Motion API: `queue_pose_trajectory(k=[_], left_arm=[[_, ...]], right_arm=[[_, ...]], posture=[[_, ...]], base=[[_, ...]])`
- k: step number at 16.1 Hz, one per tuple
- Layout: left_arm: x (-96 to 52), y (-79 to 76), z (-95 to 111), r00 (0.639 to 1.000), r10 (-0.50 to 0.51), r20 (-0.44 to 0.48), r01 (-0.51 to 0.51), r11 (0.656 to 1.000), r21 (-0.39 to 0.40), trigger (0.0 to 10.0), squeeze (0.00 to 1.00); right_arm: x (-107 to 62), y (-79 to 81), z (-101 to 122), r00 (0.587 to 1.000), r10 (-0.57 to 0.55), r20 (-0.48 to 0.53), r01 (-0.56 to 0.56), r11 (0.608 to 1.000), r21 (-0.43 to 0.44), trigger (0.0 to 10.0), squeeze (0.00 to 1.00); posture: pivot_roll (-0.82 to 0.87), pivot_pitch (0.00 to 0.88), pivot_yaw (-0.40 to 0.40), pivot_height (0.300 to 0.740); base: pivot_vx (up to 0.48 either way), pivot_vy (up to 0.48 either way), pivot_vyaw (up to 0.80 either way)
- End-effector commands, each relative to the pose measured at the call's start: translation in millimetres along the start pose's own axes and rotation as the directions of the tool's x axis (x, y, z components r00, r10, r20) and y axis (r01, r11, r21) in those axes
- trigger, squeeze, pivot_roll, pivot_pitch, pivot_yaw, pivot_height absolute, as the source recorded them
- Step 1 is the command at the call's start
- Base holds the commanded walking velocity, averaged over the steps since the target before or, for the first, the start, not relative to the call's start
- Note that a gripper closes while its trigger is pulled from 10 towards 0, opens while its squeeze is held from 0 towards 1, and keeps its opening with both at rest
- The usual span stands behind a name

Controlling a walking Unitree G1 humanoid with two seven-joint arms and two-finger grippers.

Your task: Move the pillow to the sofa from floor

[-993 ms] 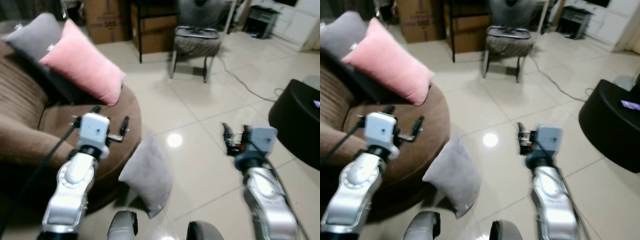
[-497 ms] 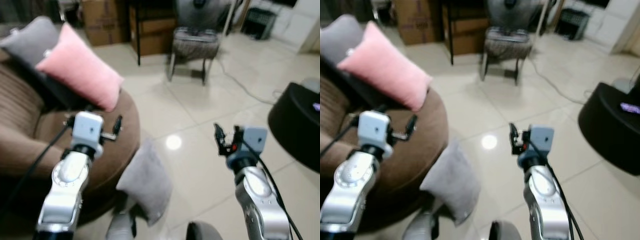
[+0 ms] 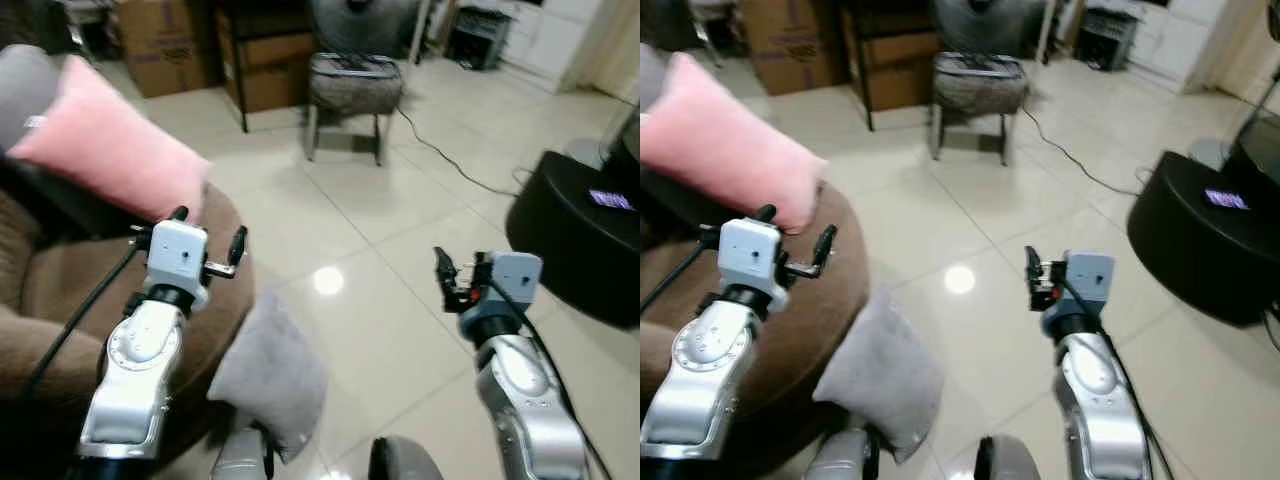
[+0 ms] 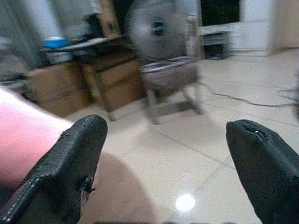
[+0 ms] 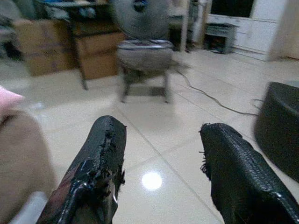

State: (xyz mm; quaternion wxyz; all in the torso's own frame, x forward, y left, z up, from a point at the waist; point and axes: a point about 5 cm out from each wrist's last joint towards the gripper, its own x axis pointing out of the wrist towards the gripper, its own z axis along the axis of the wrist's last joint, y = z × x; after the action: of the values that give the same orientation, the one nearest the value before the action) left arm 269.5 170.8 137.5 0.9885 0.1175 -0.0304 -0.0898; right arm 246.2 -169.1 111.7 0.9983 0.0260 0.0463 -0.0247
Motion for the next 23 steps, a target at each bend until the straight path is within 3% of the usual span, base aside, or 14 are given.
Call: queue_pose_trajectory(k=[1,7,19,23], left_arm=[[-0.2,3.3,1.0,1.0,0.003,0.002,-0.003,1.0,0.012,10.0,0.0],[1.4,2.7,1.5,1.0,0.002,0.007,-0.002,1.0,0.011,10.0,0.0],[1.6,0.8,-4.1,1.0,-0.009,-0.014,0.009,1.0,0.024,10.0,0.0],[3.0,-0.3,-4.2,1.0,-0.01,-0.013,0.011,1.0,0.022,10.0,0.0]], right_arm=[[1.1,-0.3,2.8,1.0,-0.007,0.011,0.007,1.0,0.003,10.0,0.0],[1.2,3.4,5.0,1.0,0.016,0.023,-0.017,1.0,0.019,10.0,0.0],[0.2,3.6,0.4,1.0,0.027,0.012,-0.027,0.999,0.019,10.0,0.0],[1.9,4.3,-0.5,0.999,0.038,0.006,-0.038,0.999,0.005,10.0,0.0]], posture=[[0.06,0.0,-0.013,0.653],[0.06,0.0,-0.012,0.653],[0.06,0.0,-0.016,0.563],[0.06,0.0,-0.024,0.558]], base=[[0.285,0.0,0.0],[0.238,0.0,0.0],[0.0,0.0,0.0],[0.0,0.0,0.0]])
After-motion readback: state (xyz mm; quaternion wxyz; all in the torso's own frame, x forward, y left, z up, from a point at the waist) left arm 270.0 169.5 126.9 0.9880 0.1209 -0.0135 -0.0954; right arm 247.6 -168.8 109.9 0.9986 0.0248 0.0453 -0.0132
